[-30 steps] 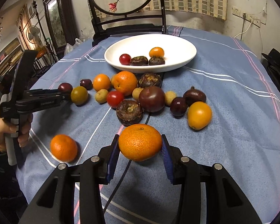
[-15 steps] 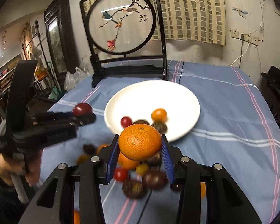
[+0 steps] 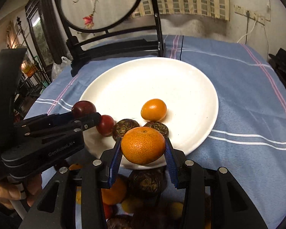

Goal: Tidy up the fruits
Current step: 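Place the mandarin and red plum on the white plate, opening both tools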

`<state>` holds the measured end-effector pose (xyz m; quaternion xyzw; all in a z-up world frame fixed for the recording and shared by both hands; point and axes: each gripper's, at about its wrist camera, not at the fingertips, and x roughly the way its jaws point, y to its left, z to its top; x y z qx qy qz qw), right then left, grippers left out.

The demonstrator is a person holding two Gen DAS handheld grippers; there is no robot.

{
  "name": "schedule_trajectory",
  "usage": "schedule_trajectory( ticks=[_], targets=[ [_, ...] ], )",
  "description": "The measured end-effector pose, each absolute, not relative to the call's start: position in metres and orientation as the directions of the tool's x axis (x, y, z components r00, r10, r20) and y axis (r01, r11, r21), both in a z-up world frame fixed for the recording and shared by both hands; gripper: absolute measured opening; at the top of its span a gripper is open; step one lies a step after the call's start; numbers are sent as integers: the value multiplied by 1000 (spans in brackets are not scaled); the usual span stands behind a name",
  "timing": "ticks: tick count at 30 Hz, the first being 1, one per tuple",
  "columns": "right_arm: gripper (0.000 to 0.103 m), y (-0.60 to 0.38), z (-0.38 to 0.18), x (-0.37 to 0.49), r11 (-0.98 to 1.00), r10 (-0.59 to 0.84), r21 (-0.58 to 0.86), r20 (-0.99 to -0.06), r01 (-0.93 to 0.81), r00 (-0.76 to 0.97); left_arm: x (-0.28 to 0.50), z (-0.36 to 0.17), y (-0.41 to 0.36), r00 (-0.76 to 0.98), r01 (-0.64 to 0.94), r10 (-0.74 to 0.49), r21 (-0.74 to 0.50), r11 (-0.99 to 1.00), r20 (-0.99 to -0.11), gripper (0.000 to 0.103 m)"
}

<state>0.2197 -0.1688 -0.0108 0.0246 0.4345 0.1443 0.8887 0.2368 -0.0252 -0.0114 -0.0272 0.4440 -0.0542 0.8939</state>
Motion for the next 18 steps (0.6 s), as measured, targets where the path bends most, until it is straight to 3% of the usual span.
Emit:
schedule_trajectory(
  ticks=[1,3,10,12,18],
  targets=[
    [53,-170,-12,221,958,279,178,-763,-227,583,238,-10,-25,609,57,-108,-93,994,-785,55],
    [60,-173,-10,220,957,288,198,-747,-212,599,235,-3,-25,636,48,-101,-91,995,-765,71],
    [68,-187,4,200,950,311,226,-725,-214,614,204,13,-17,664,65,-106,-84,994,-741,79],
    [70,-193,6,188,951,309,222,-724,-216,617,192,16,-14,670,61,-101,-81,995,-735,86],
    [74,-213,10,144,960,280,188,-709,-209,647,148,16,-5,681,75,-113,-85,994,-723,90]
  ],
)
